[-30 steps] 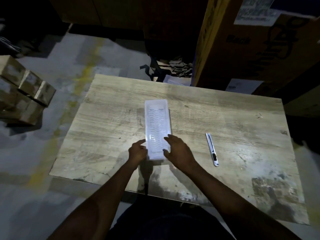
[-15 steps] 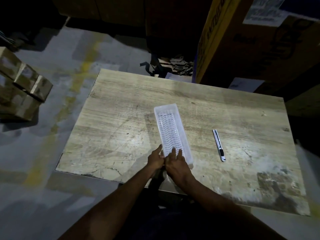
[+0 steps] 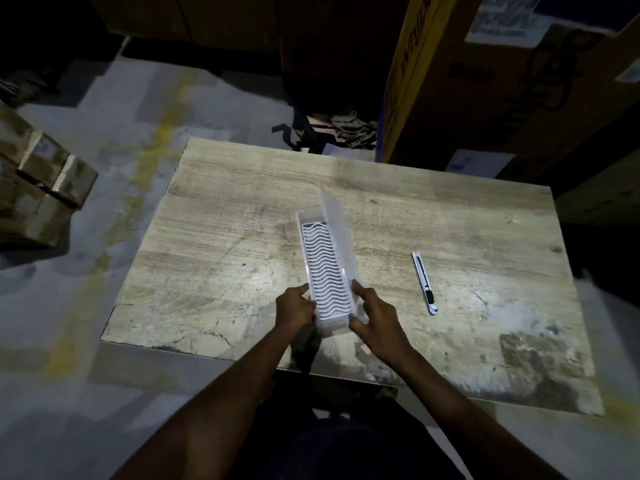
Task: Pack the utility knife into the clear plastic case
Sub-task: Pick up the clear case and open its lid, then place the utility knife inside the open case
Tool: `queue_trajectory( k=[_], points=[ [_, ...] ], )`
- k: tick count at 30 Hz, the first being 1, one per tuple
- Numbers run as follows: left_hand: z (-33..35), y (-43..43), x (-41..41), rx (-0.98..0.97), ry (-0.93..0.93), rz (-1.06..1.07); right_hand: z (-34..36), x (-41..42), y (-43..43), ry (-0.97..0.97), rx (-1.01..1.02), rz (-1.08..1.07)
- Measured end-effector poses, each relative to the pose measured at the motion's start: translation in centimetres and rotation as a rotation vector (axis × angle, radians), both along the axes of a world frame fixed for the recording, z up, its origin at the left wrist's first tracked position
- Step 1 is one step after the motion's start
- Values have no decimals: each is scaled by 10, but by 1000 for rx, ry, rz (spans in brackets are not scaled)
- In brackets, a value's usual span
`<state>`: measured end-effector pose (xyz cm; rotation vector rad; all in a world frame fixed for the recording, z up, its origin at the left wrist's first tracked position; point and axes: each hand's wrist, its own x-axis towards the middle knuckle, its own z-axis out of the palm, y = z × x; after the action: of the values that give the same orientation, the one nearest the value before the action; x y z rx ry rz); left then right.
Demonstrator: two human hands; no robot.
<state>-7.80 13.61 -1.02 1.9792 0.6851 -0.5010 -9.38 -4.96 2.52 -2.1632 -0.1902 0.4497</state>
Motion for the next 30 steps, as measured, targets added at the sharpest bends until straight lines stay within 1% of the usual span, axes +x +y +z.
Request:
queue_trajectory(
  k=[2,5,6,8,10,13,17,19,21,24,27,30],
  points=[
    [-2,1,1,12,10,-11,-2,-1,-15,41,121,-201],
    [-4,3,2,75,-8,-38,-26,-1,-40,83,165,-479],
    [-4,4,2,89,-13,-41,-36,-2,-49,131,196,-540],
    [-6,6,2,89,-12,-23,-56,-4,-65,212,177,-589],
    [-9,8,2,80,-5,-10,-71,-5,-80,172,25,-565],
    [-15,10,2,74,1,16,-83,-2,-95,77,-247,-403],
    [-19,6,2,93,14,24,-89,8,-104,117,-452,-175],
    [-18,4,2,113,7,26,-90,12,-107,103,-557,-53],
    [-16,4,1,127,-6,42,-87,15,-106,103,-640,21],
    [-14,-1,1,145,-21,59,-81,26,-108,101,-686,-13],
    [-16,0,-1,138,-15,62,-71,50,-112,8,-672,-175],
    [-22,5,-2,70,7,101,-66,79,-120,-52,-596,-359]
  ],
)
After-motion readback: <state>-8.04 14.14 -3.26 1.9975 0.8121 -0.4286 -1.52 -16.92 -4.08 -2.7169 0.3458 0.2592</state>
